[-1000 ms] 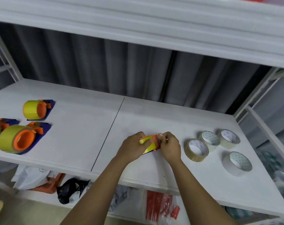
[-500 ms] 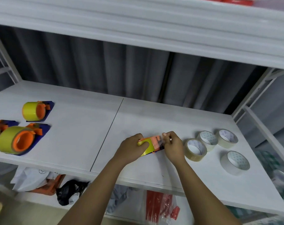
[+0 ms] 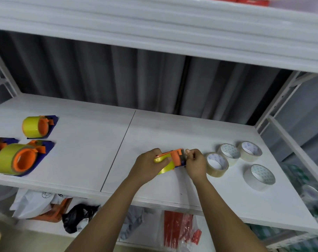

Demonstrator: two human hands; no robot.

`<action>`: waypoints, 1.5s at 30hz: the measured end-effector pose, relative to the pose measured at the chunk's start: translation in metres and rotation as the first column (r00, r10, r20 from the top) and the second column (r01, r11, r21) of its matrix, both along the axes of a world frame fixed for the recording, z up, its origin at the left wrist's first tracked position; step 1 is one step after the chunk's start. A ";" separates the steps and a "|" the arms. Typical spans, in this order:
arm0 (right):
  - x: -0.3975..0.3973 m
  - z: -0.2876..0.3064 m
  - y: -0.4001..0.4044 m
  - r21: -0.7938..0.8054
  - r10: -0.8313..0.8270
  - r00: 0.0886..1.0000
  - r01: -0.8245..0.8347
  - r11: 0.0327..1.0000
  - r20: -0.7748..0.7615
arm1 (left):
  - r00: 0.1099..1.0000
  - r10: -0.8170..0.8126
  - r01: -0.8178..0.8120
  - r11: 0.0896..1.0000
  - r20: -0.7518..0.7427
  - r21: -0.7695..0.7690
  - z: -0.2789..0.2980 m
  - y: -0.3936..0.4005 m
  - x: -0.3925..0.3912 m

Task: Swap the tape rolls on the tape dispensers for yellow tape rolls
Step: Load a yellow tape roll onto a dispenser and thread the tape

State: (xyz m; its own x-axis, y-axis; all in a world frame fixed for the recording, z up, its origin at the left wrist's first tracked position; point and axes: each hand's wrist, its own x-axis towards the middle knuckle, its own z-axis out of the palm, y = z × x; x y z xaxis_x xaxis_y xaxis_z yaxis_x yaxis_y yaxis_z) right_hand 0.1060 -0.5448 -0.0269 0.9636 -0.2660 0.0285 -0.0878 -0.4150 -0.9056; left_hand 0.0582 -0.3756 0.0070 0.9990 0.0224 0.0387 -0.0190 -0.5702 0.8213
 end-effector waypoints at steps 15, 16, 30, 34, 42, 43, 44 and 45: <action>-0.005 0.021 -0.004 -0.021 0.146 0.989 -0.146 0.989 0.023 | 0.992 0.112 -0.109 0.993 0.056 -0.052 0.004 0.009 0.000; -0.005 0.021 -0.003 -0.026 0.146 0.989 -0.145 0.989 0.026 | 0.991 0.121 -0.118 0.991 0.062 -0.059 0.004 0.008 0.000; 0.007 0.022 0.006 0.126 0.032 0.997 -0.041 0.991 0.076 | 0.986 0.128 -0.118 0.988 0.105 -0.098 0.013 0.005 0.006; 0.015 0.020 0.002 0.175 -0.009 0.999 0.004 0.985 0.032 | 0.989 0.109 -0.101 0.992 0.098 -0.081 0.015 0.006 0.007; 0.018 0.027 -0.007 0.168 0.044 0.996 -0.056 0.984 0.076 | 0.996 0.080 -0.077 0.995 0.048 -0.071 0.017 0.016 0.008; 0.016 0.030 -0.006 0.149 0.049 0.994 -0.063 0.987 0.098 | 0.997 0.071 -0.068 0.996 0.037 -0.063 0.017 0.018 0.008; 0.015 0.033 -0.005 0.130 0.052 0.992 -0.067 0.989 0.116 | 0.998 0.061 -0.059 0.997 0.027 -0.051 0.018 0.020 0.009; 0.014 0.037 -0.004 0.109 0.056 0.990 -0.071 0.992 0.130 | 0.999 0.052 -0.051 0.998 0.018 -0.037 0.020 0.021 0.009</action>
